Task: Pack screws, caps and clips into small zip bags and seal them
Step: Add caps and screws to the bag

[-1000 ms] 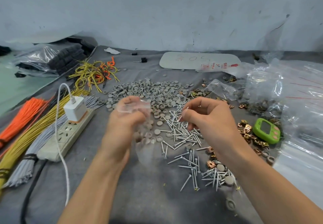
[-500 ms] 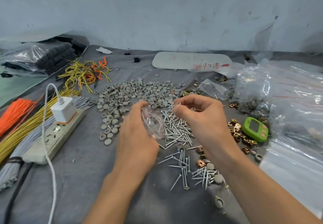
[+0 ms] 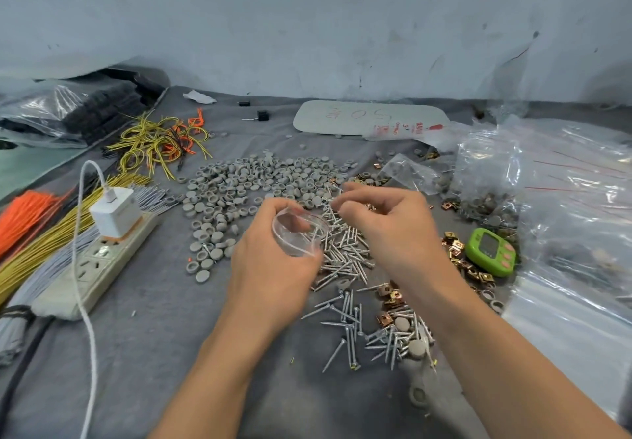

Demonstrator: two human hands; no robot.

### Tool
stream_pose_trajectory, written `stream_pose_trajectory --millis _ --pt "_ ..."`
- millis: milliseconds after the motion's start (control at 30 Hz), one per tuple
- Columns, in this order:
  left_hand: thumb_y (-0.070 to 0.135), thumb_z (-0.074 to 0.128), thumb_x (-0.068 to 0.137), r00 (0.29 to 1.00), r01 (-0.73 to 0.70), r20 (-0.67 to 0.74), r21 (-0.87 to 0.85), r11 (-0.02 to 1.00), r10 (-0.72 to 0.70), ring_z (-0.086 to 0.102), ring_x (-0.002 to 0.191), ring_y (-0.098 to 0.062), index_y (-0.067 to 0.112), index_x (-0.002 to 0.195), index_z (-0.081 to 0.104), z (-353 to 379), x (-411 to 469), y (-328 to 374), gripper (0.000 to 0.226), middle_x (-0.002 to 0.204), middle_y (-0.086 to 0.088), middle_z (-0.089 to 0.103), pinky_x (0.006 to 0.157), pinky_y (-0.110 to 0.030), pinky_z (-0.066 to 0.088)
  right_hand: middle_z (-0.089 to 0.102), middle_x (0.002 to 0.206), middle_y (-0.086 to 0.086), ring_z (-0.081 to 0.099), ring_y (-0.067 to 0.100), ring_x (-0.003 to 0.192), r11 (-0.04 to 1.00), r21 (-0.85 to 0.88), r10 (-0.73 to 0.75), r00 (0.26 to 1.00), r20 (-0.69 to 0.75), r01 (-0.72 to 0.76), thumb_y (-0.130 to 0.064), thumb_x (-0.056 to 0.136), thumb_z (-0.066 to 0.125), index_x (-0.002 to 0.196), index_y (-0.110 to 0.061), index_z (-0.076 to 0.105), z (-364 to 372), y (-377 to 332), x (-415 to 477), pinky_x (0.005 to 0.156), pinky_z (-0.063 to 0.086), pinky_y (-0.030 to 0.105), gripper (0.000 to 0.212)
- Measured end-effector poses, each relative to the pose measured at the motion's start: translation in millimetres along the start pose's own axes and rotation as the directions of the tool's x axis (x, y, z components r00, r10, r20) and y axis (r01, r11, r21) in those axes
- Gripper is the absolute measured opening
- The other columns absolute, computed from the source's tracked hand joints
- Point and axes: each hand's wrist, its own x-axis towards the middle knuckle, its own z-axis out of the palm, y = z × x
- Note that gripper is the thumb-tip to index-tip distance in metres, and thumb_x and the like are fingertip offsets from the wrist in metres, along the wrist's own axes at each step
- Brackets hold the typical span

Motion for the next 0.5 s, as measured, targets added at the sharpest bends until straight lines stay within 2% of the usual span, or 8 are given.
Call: stream_pose_trajectory --millis 67,100,133,200,267,333,433,500 --pt "0.021 0.081 0.076 0.999 0.018 -0.047 -0.066 0.998 -0.021 0.064 0.081 0.007 0.039 0.099 0.057 -1.9 2.7 -0.6 0.038 0.090 0.026 0.070 0.072 -0.016 0.047 0.069 0.110 -0.031 0.070 0.000 0.096 0.931 -0.366 0.022 0.999 0.033 -0.008 -0.027 0.085 0.076 0.076 -0.040 0.080 -13.0 4.4 4.2 0.068 0.045 0.005 0.016" --pt "0.020 0.081 0.077 0.996 0.028 -0.079 -0.108 0.994 -0.037 0.064 0.080 0.006 0.038 0.099 0.058 -3.7 4.0 -0.1 0.036 0.090 0.025 0.070 0.071 -0.021 0.048 0.068 0.112 -0.028 0.070 0.006 0.101 0.828 -0.560 0.052 0.993 0.106 0.016 -0.027 0.086 0.075 0.076 -0.038 0.079 -16.4 7.6 3.7 0.071 0.045 0.007 0.015" --pt "0.020 0.080 0.079 0.991 0.034 -0.121 -0.142 0.989 -0.051 0.064 0.079 0.006 0.038 0.099 0.058 -6.1 5.3 0.5 0.035 0.090 0.024 0.070 0.071 -0.023 0.049 0.069 0.119 -0.022 0.065 0.012 0.110 0.712 -0.699 0.088 0.978 0.189 0.071 -0.026 0.086 0.074 0.078 -0.036 0.078 -16.9 12.0 2.2 0.083 0.047 0.016 0.013" --pt "0.017 0.078 0.080 0.973 0.021 -0.224 -0.169 0.985 -0.059 0.064 0.079 0.005 0.040 0.100 0.056 -11.3 6.0 1.7 0.037 0.092 0.024 0.068 0.071 -0.025 0.052 0.064 0.135 -0.008 0.048 0.020 0.129 0.541 -0.823 0.151 0.942 0.299 0.174 -0.024 0.086 0.071 0.084 -0.031 0.078 -11.0 19.6 -3.2 0.108 0.037 0.036 0.011" --pt "0.013 0.077 0.079 0.946 -0.013 -0.323 -0.137 0.990 -0.032 0.064 0.083 0.007 0.043 0.101 0.053 -17.0 4.7 1.5 0.044 0.093 0.025 0.067 0.069 -0.015 0.049 0.053 0.149 0.001 0.036 0.026 0.141 0.488 -0.849 0.174 0.931 0.321 0.201 -0.019 0.085 0.067 0.094 -0.025 0.079 -3.8 21.8 -7.8 0.117 0.026 0.042 0.017" --pt "0.015 0.078 0.077 0.932 -0.033 -0.360 -0.004 0.999 0.030 0.062 0.085 0.006 0.046 0.103 0.049 -20.2 3.3 0.2 0.050 0.093 0.023 0.067 0.067 -0.010 0.042 0.037 0.164 0.006 0.021 0.028 0.153 0.441 -0.860 0.145 0.926 0.349 0.255 -0.015 0.086 0.063 0.111 -0.018 0.076 -0.8 24.5 -9.0 0.123 0.016 0.045 0.028" --pt "0.027 0.080 0.081 0.989 0.004 -0.141 0.268 0.963 0.035 0.059 0.082 -0.010 0.046 0.107 0.046 -16.3 3.0 -6.0 0.047 0.096 0.015 0.064 0.067 -0.029 0.040 0.026 0.169 0.010 0.009 0.030 0.158 0.327 -0.878 0.139 0.901 0.411 0.350 -0.016 0.090 0.058 0.128 -0.013 0.068 0.4 26.7 -10.9 0.126 0.006 0.049 0.040" --pt "0.036 0.080 0.084 0.995 0.008 0.093 0.355 0.935 -0.044 0.059 0.084 -0.009 0.042 0.111 0.050 -9.5 0.2 -11.8 0.041 0.096 0.016 0.061 0.068 -0.029 0.042 0.037 0.162 0.008 0.018 0.028 0.154 0.340 -0.883 0.115 0.918 0.379 0.323 -0.015 0.090 0.060 0.123 -0.019 0.069 0.2 23.1 -10.4 0.125 0.009 0.046 0.034"
